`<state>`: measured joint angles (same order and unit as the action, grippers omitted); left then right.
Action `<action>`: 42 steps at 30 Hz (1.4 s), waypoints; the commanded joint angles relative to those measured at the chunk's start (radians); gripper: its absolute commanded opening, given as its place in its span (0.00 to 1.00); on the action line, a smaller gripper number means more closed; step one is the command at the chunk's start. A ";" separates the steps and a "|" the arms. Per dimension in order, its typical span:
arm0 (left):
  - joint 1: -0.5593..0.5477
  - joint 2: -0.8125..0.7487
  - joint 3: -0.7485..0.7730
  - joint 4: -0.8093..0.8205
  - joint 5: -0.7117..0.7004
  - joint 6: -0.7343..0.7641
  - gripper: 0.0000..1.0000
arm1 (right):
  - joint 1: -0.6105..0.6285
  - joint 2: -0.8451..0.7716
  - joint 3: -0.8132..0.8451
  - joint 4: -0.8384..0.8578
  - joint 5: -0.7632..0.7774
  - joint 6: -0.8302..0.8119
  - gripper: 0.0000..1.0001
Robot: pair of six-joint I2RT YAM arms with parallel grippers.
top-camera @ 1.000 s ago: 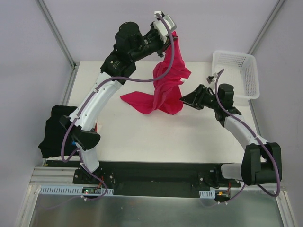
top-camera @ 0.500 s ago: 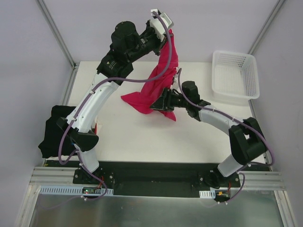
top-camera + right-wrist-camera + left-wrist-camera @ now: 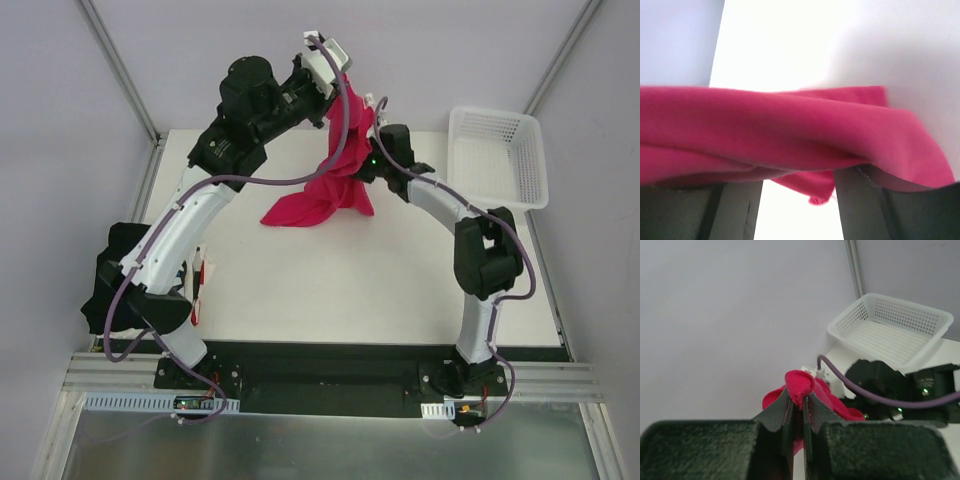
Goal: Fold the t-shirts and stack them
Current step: Flatten out the tshirt
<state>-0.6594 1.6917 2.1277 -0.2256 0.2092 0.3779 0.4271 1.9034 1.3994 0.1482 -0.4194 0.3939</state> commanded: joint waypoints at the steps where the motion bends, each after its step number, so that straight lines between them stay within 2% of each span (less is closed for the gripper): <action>1: 0.017 -0.122 -0.047 0.065 -0.028 0.010 0.00 | -0.028 0.123 0.324 -0.279 0.328 -0.208 0.57; 4: 0.029 -0.168 -0.095 0.065 -0.036 0.010 0.00 | -0.034 0.140 0.406 -0.351 0.647 -0.310 0.57; 6: 0.037 -0.188 -0.136 0.075 -0.036 0.007 0.00 | -0.039 0.148 0.473 -0.384 0.735 -0.361 0.57; 7: 0.047 -0.205 -0.147 0.080 -0.037 0.006 0.00 | -0.039 0.164 0.496 -0.415 0.843 -0.433 0.57; 10: 0.070 -0.230 -0.187 0.094 -0.031 -0.007 0.00 | -0.040 0.190 0.571 -0.459 1.064 -0.510 0.58; 12: 0.076 -0.237 -0.207 0.098 -0.028 -0.011 0.00 | -0.057 0.186 0.581 -0.476 1.085 -0.533 0.63; 15: 0.084 -0.241 -0.213 0.104 -0.025 -0.013 0.00 | -0.079 0.105 0.477 -0.457 1.006 -0.491 0.64; 16: 0.086 -0.237 -0.212 0.104 -0.025 -0.013 0.00 | -0.079 0.077 0.398 -0.438 0.955 -0.477 0.64; 18: 0.089 -0.231 -0.209 0.109 -0.022 -0.013 0.00 | -0.076 -0.027 0.301 -0.392 0.885 -0.442 0.64; 19: 0.089 -0.228 -0.209 0.112 -0.021 -0.014 0.00 | -0.074 -0.068 0.264 -0.392 0.802 -0.417 0.64; 21: 0.090 -0.222 -0.206 0.115 -0.018 -0.011 0.00 | -0.062 -0.191 0.114 -0.336 0.717 -0.371 0.64; 23: 0.092 -0.205 -0.196 0.117 -0.017 -0.013 0.00 | -0.030 -0.269 -0.029 -0.303 0.610 -0.337 0.63; 24: 0.093 -0.201 -0.193 0.117 -0.014 -0.017 0.00 | -0.015 -0.344 -0.071 -0.271 0.581 -0.334 0.62; 28: 0.098 -0.181 -0.187 0.117 -0.010 -0.019 0.00 | 0.103 -0.470 -0.190 -0.271 0.437 -0.290 0.57; 33: 0.098 -0.173 -0.180 0.117 -0.007 -0.017 0.00 | 0.219 -0.515 -0.280 -0.208 0.297 -0.230 0.55; 42: 0.098 -0.170 -0.183 0.118 -0.007 -0.020 0.00 | 0.303 -0.331 -0.260 -0.153 0.131 -0.161 0.53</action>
<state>-0.5739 1.5375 1.9102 -0.1753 0.1997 0.3672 0.7067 1.4975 1.1309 -0.0563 -0.1841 0.1764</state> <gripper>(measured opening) 0.031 0.532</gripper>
